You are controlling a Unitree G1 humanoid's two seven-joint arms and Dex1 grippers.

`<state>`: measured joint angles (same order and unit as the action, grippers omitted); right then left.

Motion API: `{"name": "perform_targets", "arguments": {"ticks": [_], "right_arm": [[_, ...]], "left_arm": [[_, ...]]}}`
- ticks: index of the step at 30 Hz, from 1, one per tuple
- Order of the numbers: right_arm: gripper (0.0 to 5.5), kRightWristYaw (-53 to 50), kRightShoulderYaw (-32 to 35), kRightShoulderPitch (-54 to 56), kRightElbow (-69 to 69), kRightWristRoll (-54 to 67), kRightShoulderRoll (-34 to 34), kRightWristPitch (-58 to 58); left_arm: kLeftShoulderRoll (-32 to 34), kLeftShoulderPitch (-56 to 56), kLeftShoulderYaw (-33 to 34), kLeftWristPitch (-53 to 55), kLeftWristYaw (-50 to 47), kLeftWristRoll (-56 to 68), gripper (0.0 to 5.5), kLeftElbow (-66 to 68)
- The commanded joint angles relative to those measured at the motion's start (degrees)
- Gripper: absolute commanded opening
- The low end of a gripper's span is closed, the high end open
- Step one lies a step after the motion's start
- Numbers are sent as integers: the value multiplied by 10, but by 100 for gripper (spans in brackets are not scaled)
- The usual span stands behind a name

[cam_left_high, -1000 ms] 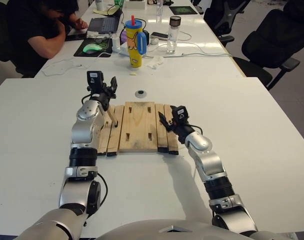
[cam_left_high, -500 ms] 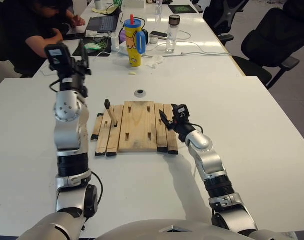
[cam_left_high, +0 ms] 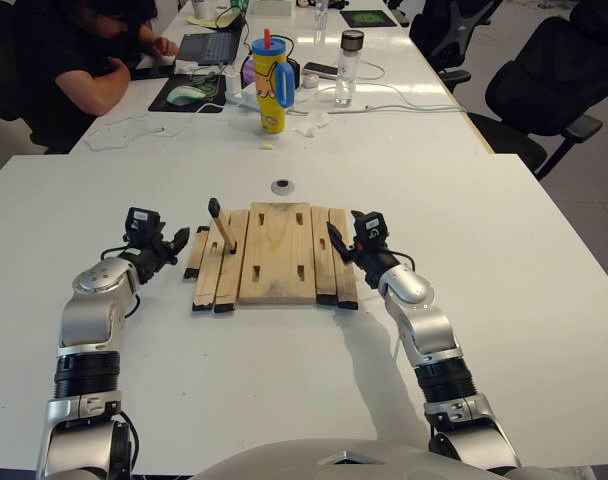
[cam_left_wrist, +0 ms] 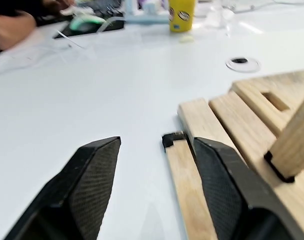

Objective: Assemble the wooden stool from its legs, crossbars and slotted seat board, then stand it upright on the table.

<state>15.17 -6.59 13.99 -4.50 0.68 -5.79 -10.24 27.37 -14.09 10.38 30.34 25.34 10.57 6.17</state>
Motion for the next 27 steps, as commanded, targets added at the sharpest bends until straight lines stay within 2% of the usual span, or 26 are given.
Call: {"name": "perform_targets", "arguments": {"ticks": [1,18,22,27], "right_arm": [[295,-5,6,0,9,2,0,-8],[295,-20,4,-9,19,-1,4,-18],[295,-22,5,-6,17,-1,6,-19],[295,-27,7,-2,13,-1,9,-17]], "left_arm": [[6,7,-7,31,16,9,271,13],[10,14,-45,106,26,-4,271,63],[9,5,-60,137,19,-13,220,80],[13,-2,-61,126,0,-23,158,123]]}}
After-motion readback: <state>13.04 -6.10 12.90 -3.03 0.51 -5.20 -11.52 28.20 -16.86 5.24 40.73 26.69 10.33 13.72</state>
